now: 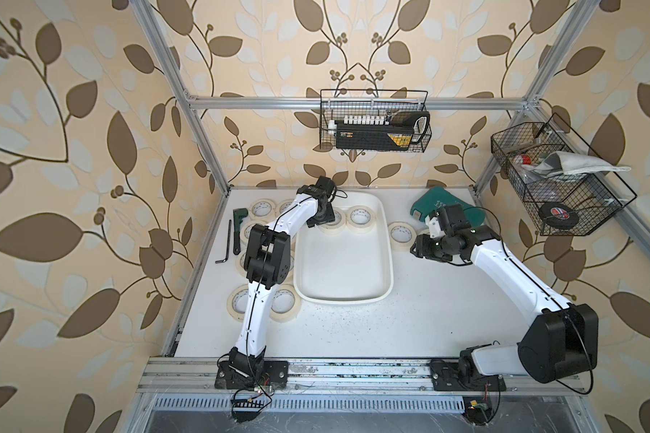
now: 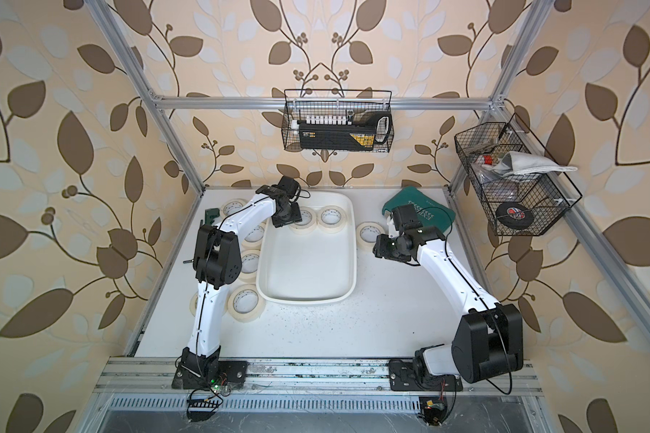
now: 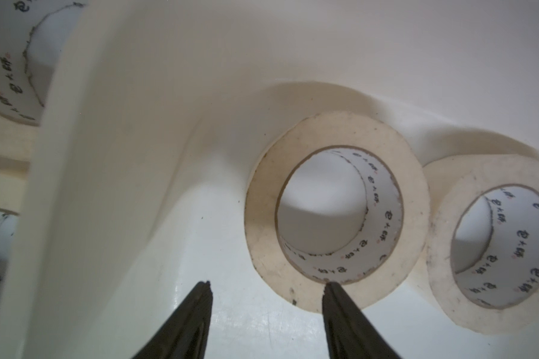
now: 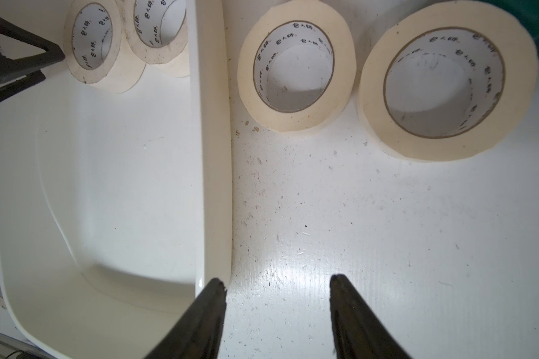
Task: Take out the art tape in the storage box
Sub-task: Pick up the art tape from the storage box.
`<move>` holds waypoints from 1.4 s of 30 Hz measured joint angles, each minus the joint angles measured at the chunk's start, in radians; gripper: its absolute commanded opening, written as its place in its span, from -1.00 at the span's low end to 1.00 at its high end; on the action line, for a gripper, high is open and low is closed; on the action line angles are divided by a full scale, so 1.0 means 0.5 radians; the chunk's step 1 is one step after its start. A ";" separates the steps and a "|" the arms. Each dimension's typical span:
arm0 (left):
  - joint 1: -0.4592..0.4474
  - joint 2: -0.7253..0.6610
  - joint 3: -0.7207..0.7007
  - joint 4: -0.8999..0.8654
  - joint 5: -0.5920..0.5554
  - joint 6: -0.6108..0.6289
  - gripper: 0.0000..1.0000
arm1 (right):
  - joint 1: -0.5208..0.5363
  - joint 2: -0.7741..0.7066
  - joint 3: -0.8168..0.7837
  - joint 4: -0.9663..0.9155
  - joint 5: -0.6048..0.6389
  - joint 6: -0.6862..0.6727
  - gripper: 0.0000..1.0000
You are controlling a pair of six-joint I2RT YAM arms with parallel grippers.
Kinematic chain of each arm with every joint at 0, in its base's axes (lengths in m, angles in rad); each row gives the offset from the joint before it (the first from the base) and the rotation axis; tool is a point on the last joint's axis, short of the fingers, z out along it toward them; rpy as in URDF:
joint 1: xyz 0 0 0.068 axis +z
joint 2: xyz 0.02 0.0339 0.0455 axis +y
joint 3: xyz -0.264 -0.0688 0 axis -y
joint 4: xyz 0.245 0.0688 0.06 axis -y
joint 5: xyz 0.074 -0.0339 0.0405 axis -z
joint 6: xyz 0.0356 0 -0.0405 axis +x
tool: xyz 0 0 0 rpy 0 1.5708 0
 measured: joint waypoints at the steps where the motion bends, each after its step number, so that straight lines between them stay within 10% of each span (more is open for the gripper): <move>1: 0.000 0.004 0.001 0.008 0.002 0.002 0.17 | 0.002 -0.007 0.000 0.000 0.000 0.002 0.10; 15: 0.040 0.182 0.063 0.039 0.047 -0.008 0.05 | 0.019 -0.062 0.000 -0.015 -0.014 0.010 0.08; 27: 0.053 0.186 0.064 0.075 0.067 -0.008 -0.72 | 0.021 -0.087 0.000 -0.020 -0.014 0.010 0.08; 42: 0.046 -0.125 -0.146 -0.141 0.085 0.174 -0.87 | 0.050 -0.114 0.069 -0.060 -0.070 0.055 0.08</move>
